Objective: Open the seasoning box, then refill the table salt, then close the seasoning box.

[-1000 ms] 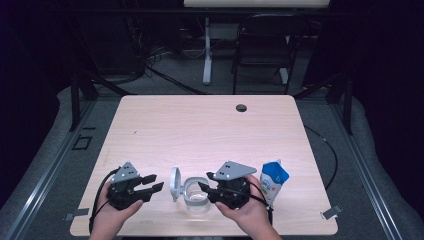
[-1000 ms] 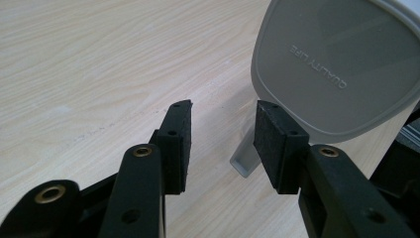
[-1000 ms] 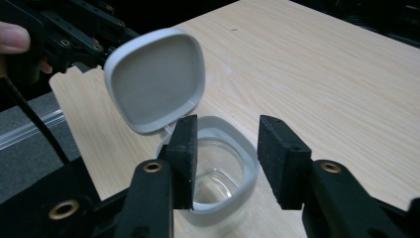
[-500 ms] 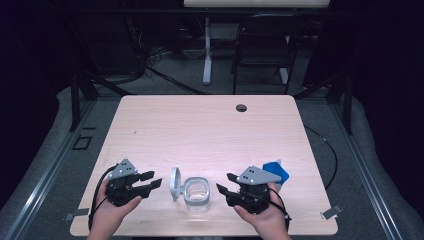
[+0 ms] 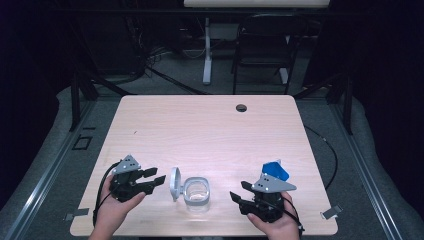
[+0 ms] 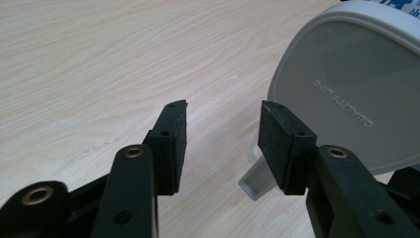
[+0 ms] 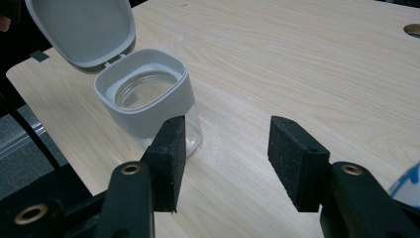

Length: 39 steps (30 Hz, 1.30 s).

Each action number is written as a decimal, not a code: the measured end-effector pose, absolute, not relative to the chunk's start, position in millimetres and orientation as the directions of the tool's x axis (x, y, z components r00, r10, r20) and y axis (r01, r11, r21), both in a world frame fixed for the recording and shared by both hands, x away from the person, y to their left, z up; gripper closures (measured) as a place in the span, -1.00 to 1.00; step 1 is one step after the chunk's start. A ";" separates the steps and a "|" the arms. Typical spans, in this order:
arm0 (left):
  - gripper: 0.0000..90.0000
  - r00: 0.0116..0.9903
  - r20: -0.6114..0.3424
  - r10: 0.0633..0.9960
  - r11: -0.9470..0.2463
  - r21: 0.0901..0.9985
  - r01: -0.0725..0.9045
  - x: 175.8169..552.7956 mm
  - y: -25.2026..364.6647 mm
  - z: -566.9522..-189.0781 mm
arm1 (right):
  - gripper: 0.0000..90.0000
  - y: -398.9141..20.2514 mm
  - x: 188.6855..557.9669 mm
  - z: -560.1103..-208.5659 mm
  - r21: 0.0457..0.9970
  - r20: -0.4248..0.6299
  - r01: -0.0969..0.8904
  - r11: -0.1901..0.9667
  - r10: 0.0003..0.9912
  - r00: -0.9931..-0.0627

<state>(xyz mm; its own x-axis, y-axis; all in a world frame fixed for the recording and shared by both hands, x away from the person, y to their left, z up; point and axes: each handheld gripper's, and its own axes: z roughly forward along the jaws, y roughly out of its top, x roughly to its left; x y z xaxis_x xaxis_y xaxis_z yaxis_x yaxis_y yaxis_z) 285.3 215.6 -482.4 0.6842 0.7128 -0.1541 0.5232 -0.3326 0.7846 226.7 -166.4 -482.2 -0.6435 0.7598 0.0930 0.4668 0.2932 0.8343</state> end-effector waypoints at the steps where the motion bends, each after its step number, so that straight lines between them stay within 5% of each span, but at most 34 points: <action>1: 0.19 0.686 -0.149 0.712 -0.338 0.784 0.520 285.9 216.7 -482.4 | 0.08 -167.4 225.1 -482.1 0.834 0.092 0.467 0.293 0.761 -0.642; 39: 0.17 0.653 -0.149 0.742 -0.321 0.777 0.542 287.3 230.2 -485.6 | 0.09 -237.1 213.6 -525.5 0.764 0.150 0.602 0.234 0.842 -0.518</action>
<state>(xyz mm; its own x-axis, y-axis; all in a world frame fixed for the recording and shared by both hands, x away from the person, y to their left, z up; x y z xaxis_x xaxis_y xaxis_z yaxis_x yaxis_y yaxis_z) 287.3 230.2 -485.6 0.6534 0.7421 -0.1494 0.5419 -0.3207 0.7769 213.6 -237.1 -525.5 -0.5178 0.8422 0.1501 0.6016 0.2337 0.7639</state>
